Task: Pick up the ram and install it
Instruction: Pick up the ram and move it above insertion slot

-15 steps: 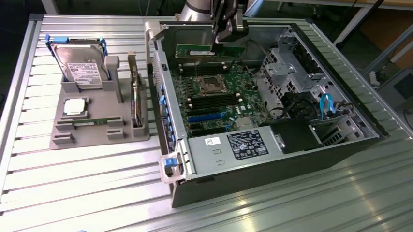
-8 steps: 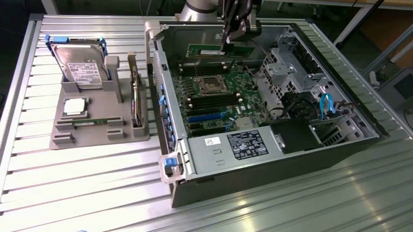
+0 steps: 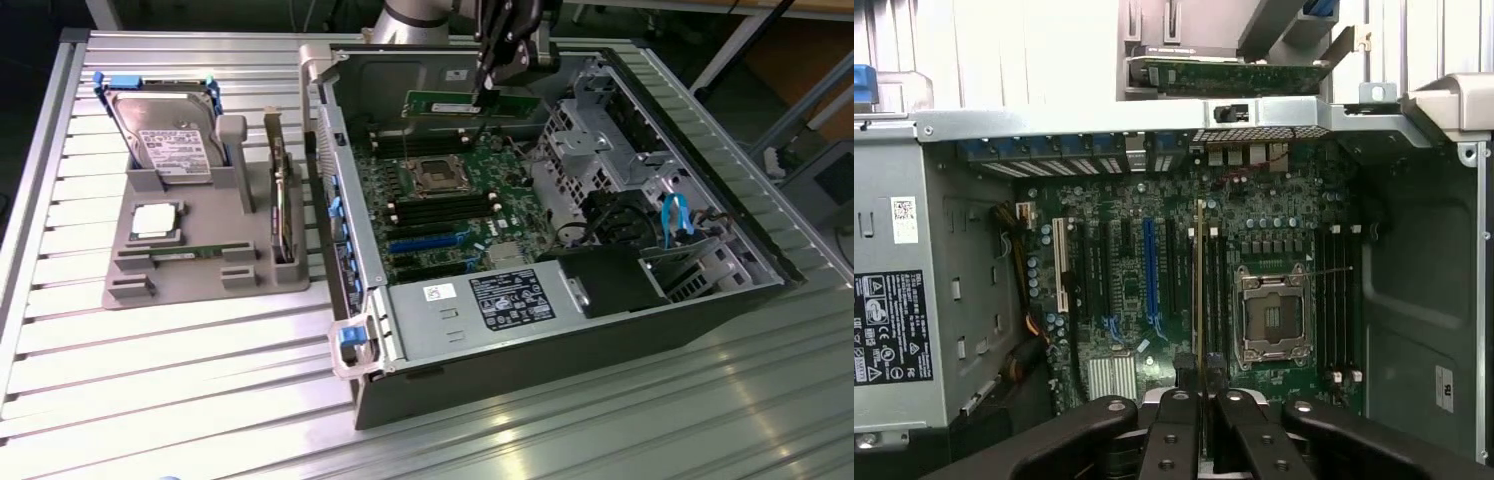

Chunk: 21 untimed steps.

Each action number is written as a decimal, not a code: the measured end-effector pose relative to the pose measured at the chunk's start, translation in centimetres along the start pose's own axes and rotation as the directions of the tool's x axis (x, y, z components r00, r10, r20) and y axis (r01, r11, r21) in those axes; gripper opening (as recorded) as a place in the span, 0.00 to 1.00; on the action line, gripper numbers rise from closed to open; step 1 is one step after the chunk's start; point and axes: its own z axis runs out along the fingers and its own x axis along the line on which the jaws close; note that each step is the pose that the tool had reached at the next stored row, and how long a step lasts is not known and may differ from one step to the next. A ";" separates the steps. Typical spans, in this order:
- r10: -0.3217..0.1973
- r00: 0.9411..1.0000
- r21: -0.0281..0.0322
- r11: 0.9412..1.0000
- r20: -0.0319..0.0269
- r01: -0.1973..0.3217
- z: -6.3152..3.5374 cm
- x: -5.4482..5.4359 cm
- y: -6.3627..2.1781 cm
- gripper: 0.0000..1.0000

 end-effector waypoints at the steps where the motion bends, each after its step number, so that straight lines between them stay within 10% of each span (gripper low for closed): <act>1: 0.000 1.000 0.000 1.000 0.000 0.000 0.00 0.0 -0.12 0.11; 7: 0.000 1.000 -0.003 1.000 0.000 0.000 0.03 -0.1 -1.86 0.11; 16: 0.001 1.000 -0.019 1.000 -0.001 -0.001 0.04 -0.3 -7.16 0.11; 21: 0.001 1.000 -0.019 1.000 -0.001 -0.001 0.04 -0.3 -7.26 0.11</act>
